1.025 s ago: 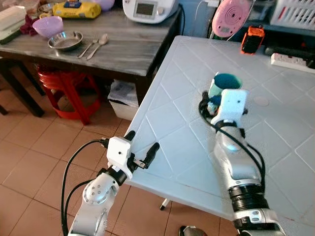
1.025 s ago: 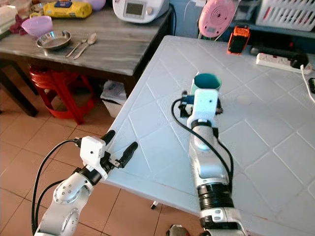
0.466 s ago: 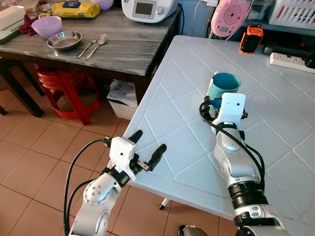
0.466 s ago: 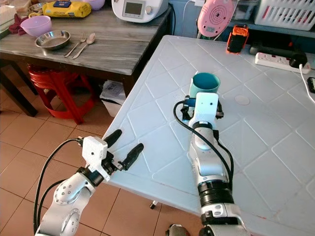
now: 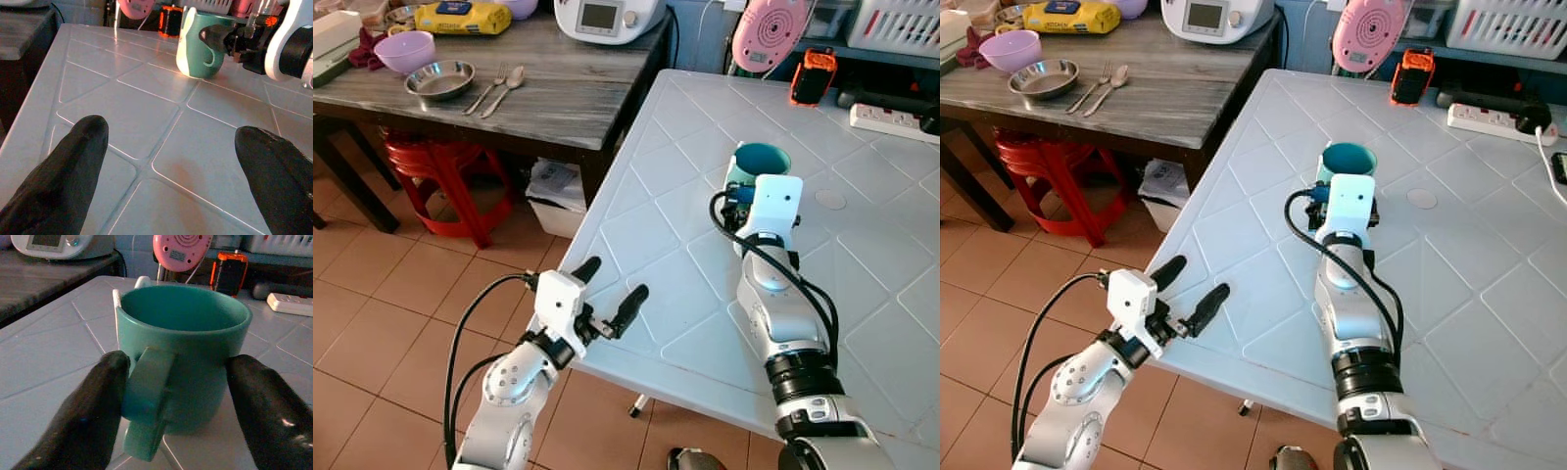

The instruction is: Setting the table

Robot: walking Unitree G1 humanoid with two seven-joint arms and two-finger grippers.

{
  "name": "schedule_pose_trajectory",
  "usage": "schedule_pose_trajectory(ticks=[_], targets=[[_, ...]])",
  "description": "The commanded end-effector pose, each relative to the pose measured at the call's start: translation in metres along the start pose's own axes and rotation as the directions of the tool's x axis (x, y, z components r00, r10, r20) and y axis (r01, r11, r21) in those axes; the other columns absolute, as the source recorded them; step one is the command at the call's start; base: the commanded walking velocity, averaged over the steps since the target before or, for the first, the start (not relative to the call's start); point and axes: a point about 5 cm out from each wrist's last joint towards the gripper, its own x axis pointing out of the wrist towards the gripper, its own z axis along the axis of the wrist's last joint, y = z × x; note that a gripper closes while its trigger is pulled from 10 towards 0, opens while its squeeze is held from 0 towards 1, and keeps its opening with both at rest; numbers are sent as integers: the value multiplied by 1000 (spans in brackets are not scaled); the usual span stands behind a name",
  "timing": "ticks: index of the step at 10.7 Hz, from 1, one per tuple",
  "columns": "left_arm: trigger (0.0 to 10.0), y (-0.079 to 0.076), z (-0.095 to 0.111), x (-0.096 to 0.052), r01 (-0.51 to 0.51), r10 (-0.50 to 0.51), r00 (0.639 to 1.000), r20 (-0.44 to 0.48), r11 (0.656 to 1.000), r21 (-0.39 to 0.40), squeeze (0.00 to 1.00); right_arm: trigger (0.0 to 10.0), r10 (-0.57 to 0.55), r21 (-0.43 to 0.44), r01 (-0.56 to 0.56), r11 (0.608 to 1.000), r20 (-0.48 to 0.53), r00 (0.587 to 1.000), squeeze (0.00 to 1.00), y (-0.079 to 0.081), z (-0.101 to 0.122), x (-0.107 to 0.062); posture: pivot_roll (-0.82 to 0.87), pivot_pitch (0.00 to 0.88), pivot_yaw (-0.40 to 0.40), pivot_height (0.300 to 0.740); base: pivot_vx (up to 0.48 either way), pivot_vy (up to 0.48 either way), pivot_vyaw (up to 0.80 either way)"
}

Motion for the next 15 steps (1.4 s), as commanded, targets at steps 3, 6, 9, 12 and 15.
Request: schedule_pose_trajectory(ticks=[3, 6, 9, 12, 15], targets=[[10000, -1, -3, 1, 4, -4, 1000, -14, 1000, 5, 0, 0, -46, -20, 46, 999, -11, 999, 0, -7, -3, 0, -216, 162, 37, 740, 0, 0, 0], [10000, -2, -4, 3, 4, -4, 1000, -11, 1000, 2, 0, 0, -66, -26, 66, 997, -13, 998, 0, -15, -6, -1, -225, 161, 37, 740, 0, 0, 0], [10000, -3, -3, 6, 12, -12, 1000, 0, 1000, 1, 0, 0, -79, -34, 78, 996, -15, 997, 0, -18, -6, -2, -233, 158, 38, 740, 0, 0, 0], [10000, -6, -1, 9, 31, -31, 999, 19, 999, -13, 0, 0, -76, -39, 76, 996, -12, 997, 0, -20, -6, -2, -241, 155, 35, 740, 0, 0, 0], [10000, -7, -1, 13, 37, -37, 999, 22, 999, -20, 0, 0, -74, -45, 74, 996, -3, 997, 0, -21, -4, -1, -252, 154, 33, 740, 0, 0, 0]])
